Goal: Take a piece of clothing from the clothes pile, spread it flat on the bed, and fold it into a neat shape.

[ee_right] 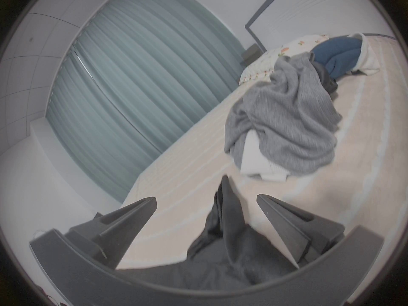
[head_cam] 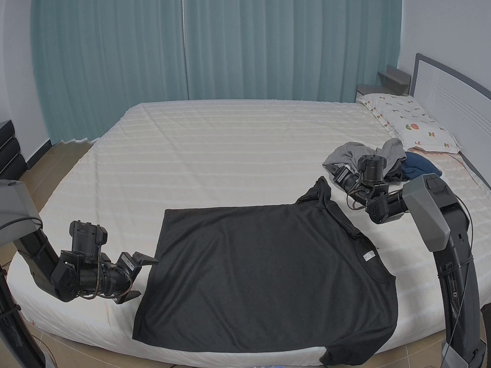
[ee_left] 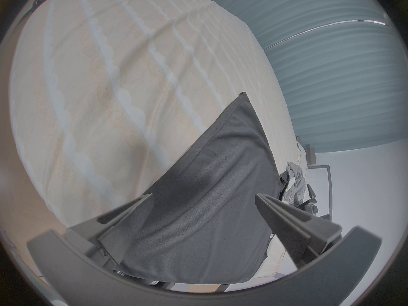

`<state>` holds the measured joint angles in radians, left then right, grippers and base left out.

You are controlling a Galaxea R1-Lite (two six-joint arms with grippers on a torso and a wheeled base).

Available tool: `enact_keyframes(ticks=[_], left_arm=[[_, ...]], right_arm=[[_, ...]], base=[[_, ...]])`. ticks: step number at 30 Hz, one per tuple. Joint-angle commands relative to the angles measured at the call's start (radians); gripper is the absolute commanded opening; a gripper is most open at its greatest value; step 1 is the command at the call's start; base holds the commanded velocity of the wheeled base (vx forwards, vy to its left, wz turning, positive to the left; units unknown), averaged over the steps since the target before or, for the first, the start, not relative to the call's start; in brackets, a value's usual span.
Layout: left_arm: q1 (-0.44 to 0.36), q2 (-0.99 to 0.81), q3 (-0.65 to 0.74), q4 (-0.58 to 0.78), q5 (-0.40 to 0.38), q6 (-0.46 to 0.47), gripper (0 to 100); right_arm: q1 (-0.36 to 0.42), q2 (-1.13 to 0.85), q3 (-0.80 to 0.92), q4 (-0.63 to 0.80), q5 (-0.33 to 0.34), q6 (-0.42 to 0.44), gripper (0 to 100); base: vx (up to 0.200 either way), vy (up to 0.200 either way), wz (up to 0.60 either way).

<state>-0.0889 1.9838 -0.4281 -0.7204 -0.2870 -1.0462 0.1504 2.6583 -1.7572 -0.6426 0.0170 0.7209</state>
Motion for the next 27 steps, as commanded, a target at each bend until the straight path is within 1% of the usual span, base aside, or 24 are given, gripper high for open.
enact_keyframes(ticks=[1, 4, 9, 13, 18, 25, 27], left_arm=[[0.000, 0.001, 0.000, -0.001, 0.000, 0.002, 100], [0.000, 0.001, 0.000, -0.001, -0.001, 0.002, 100], [-0.002, 0.003, 0.000, -0.001, -0.001, 0.005, 100], [0.000, 0.003, -0.001, -0.001, -0.001, 0.005, 100], [-0.002, 0.003, -0.001, -0.001, -0.001, 0.005, 100], [-0.002, 0.004, -0.003, -0.001, -0.001, 0.006, 100], [-0.002, 0.004, -0.003, -0.001, -0.001, 0.006, 100]], right_arm=[[0.044, -0.153, 0.220, 0.000, 0.060, 0.006, 100], [0.078, -0.158, 0.275, -0.028, 0.061, 0.034, 100], [0.118, -0.144, 0.292, -0.028, 0.063, 0.071, 100], [0.124, -0.107, 0.283, -0.028, 0.057, 0.071, 100], [0.104, -0.077, 0.268, -0.028, 0.055, 0.069, 100], [0.049, -0.043, 0.228, -0.016, 0.050, 0.065, 100], [0.018, -0.028, 0.200, -0.011, 0.047, 0.063, 100]], base=[[0.000, 0.000, 0.00], [0.000, 0.000, 0.00], [0.000, 0.000, 0.00], [0.000, 0.000, 0.00], [0.000, 0.000, 0.00], [0.000, 0.000, 0.00], [0.000, 0.000, 0.00]])
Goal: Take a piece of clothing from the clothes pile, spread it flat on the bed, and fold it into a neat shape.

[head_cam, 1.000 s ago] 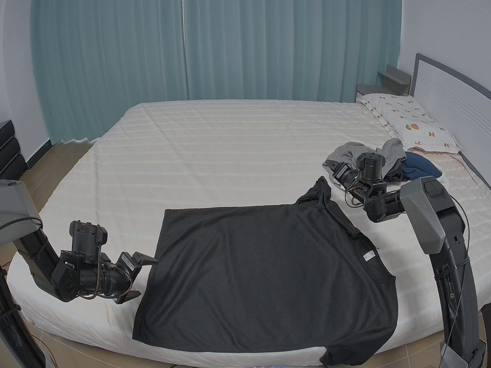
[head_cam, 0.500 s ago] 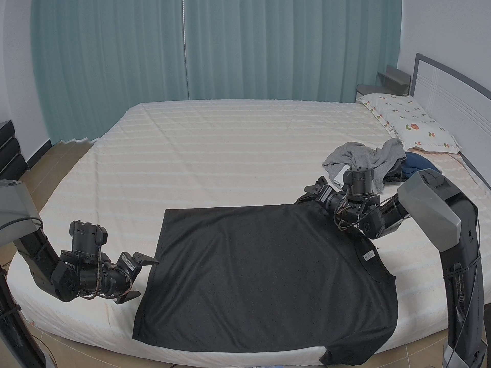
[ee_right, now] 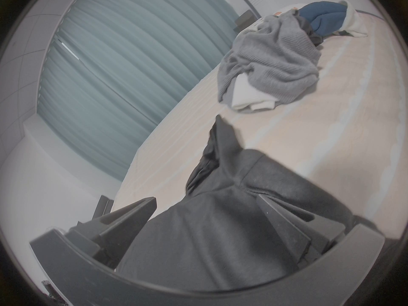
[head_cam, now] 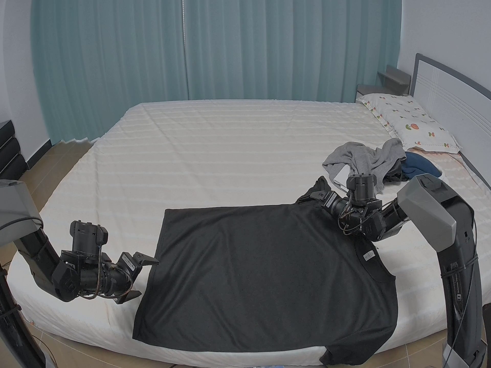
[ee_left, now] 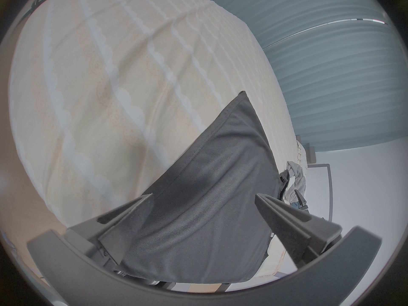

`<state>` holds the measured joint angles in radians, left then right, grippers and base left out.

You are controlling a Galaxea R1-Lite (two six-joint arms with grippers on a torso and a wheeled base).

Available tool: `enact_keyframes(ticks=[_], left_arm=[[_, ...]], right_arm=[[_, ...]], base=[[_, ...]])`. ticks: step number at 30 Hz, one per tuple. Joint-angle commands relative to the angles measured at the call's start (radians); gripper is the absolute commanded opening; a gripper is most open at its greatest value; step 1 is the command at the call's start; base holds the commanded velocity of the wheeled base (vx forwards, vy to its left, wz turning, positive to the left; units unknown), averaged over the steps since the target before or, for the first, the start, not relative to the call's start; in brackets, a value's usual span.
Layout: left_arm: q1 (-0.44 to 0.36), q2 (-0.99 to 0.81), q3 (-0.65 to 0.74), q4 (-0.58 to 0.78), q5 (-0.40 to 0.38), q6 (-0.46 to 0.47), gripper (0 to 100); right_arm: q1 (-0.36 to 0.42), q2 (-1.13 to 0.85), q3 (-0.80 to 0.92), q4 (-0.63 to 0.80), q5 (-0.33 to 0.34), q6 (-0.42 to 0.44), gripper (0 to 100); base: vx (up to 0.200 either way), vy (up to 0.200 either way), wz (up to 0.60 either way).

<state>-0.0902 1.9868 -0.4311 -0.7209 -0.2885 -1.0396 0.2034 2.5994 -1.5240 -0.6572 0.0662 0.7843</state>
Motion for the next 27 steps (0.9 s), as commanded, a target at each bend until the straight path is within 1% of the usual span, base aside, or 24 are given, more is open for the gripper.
enact_keyframes(ticks=[1, 4, 5, 6, 11, 21, 23, 25, 26, 27], left_arm=[[0.000, 0.001, 0.000, 0.000, 0.000, 0.000, 100], [0.001, 0.001, 0.000, 0.000, 0.000, 0.000, 100], [0.001, 0.001, 0.000, 0.000, 0.000, 0.000, 100], [0.001, 0.001, 0.000, 0.000, 0.000, 0.000, 100], [0.001, 0.001, 0.000, 0.000, 0.000, 0.000, 100], [0.001, 0.001, 0.000, 0.000, 0.000, 0.000, 100], [0.000, 0.001, 0.000, 0.000, 0.000, 0.000, 100], [0.001, 0.001, 0.000, 0.000, 0.000, 0.000, 100], [0.001, 0.001, 0.000, 0.000, 0.000, 0.000, 100], [0.000, 0.001, 0.000, 0.000, 0.000, 0.000, 100]], right_arm=[[-0.048, 0.034, -0.041, 0.005, -0.003, -0.002, 100], [-0.082, 0.036, -0.059, 0.005, -0.003, -0.003, 100], [-0.082, 0.036, -0.059, 0.005, -0.003, -0.003, 100], [-0.102, 0.030, -0.062, 0.004, -0.003, -0.003, 100], [-0.134, 0.030, -0.067, 0.005, -0.003, -0.008, 100], [-0.133, 0.028, -0.065, 0.002, -0.002, -0.016, 100], [-0.125, 0.033, -0.065, 0.001, -0.003, -0.048, 100], [-0.119, 0.045, -0.065, -0.005, -0.003, -0.112, 100], [-0.119, 0.045, -0.065, -0.005, -0.003, -0.112, 100], [-0.114, 0.062, -0.067, -0.009, -0.003, -0.155, 100]], base=[[0.000, 0.000, 0.00], [0.000, 0.000, 0.00], [0.000, 0.000, 0.00], [0.000, 0.000, 0.00], [0.000, 0.000, 0.00], [0.000, 0.000, 0.00], [0.000, 0.000, 0.00], [0.000, 0.000, 0.00], [0.000, 0.000, 0.00], [0.000, 0.000, 0.00]])
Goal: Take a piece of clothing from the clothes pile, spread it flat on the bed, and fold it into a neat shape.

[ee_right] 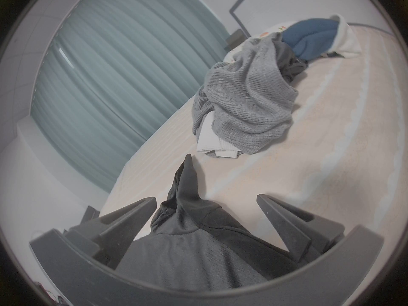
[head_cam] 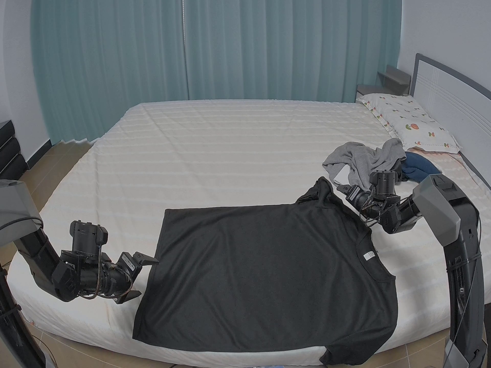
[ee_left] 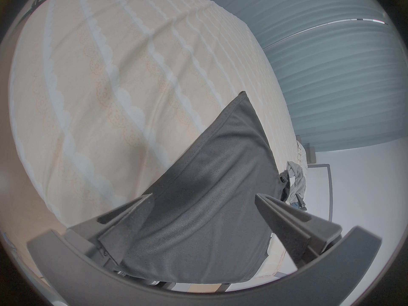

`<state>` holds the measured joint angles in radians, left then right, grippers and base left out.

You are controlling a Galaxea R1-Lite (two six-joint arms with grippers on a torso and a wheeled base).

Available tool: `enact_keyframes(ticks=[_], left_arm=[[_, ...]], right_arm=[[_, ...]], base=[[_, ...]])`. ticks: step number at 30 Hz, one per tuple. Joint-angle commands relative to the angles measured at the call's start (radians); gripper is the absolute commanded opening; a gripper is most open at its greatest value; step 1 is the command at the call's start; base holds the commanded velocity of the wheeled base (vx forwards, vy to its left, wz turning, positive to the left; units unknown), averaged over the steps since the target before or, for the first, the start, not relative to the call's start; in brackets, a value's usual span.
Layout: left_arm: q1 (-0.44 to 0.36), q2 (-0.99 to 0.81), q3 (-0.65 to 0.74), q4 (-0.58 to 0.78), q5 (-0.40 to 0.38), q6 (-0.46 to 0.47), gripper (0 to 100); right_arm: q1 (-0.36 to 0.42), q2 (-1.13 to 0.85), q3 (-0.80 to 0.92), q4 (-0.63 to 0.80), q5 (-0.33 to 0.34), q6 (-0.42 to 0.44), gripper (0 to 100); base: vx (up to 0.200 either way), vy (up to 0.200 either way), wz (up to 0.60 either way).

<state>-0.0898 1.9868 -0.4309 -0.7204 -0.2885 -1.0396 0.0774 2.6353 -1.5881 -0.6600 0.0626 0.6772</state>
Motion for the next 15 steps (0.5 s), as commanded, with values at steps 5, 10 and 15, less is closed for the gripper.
enact_keyframes(ticks=[5, 10, 15], left_arm=[[0.001, 0.001, -0.002, -0.001, 0.000, -0.002, 100], [0.001, 0.001, -0.002, -0.001, 0.000, -0.002, 100], [0.001, 0.001, -0.002, -0.001, 0.000, -0.002, 100]], right_arm=[[0.018, 0.087, -0.069, -0.007, -0.050, -0.177, 100], [0.027, 0.124, -0.133, -0.003, -0.067, -0.212, 100], [0.039, 0.137, -0.148, 0.005, -0.067, -0.225, 0]], base=[[0.000, 0.000, 0.00], [0.000, 0.000, 0.00], [0.000, 0.000, 0.00]])
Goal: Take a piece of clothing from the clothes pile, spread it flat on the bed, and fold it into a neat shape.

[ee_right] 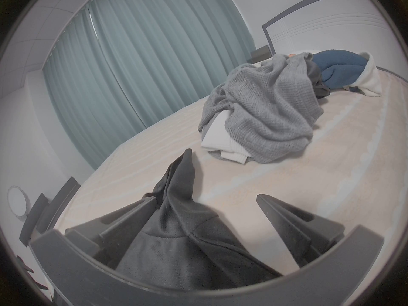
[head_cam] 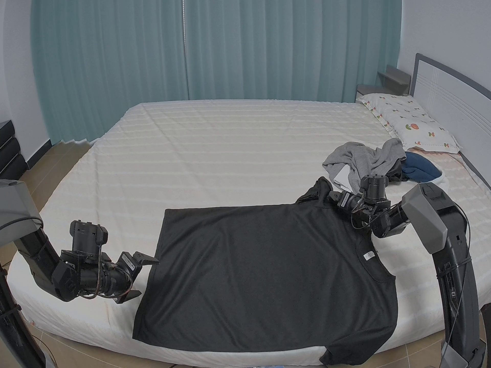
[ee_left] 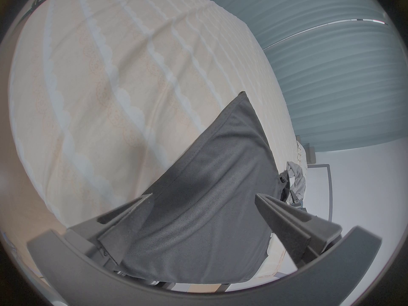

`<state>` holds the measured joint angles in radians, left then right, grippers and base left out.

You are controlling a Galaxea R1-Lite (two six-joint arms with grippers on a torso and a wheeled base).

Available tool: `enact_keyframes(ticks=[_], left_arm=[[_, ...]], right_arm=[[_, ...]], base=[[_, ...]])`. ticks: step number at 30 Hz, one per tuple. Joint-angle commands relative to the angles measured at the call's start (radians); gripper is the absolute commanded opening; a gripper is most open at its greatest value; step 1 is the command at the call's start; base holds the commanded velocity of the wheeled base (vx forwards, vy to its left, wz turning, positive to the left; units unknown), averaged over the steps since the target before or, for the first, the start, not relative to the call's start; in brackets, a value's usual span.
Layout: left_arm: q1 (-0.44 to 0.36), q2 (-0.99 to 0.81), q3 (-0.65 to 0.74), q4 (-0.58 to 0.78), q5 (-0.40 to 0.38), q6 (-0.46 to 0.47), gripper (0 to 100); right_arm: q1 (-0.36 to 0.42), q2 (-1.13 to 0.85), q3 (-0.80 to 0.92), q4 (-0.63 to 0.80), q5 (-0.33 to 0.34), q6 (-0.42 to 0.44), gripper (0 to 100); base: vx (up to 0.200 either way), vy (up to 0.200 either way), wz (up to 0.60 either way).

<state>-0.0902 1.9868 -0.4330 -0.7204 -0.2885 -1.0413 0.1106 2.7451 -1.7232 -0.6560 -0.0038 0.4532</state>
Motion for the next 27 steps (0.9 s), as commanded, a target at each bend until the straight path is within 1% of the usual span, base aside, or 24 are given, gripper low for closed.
enact_keyframes(ticks=[1, 12, 20, 21, 27], left_arm=[[0.000, 0.001, 0.000, -0.001, 0.000, 0.000, 100], [0.001, 0.001, 0.000, -0.001, 0.000, 0.000, 100], [0.000, 0.001, 0.000, -0.001, 0.000, 0.000, 100], [0.000, 0.001, 0.000, -0.001, 0.000, 0.000, 100], [0.001, 0.001, -0.004, -0.001, 0.000, -0.002, 100]], right_arm=[[0.006, 0.027, -0.013, 0.002, -0.001, -0.004, 0], [-0.037, 0.022, -0.041, -0.010, -0.001, -0.001, 0], [-0.039, 0.034, -0.042, -0.008, -0.001, 0.005, 0], [-0.039, 0.034, -0.042, -0.008, -0.001, 0.004, 100], [-0.042, 0.024, -0.035, -0.011, 0.001, 0.018, 100]], base=[[0.000, 0.000, 0.00], [0.000, 0.000, 0.00], [0.000, 0.000, 0.00], [0.000, 0.000, 0.00], [0.000, 0.000, 0.00]])
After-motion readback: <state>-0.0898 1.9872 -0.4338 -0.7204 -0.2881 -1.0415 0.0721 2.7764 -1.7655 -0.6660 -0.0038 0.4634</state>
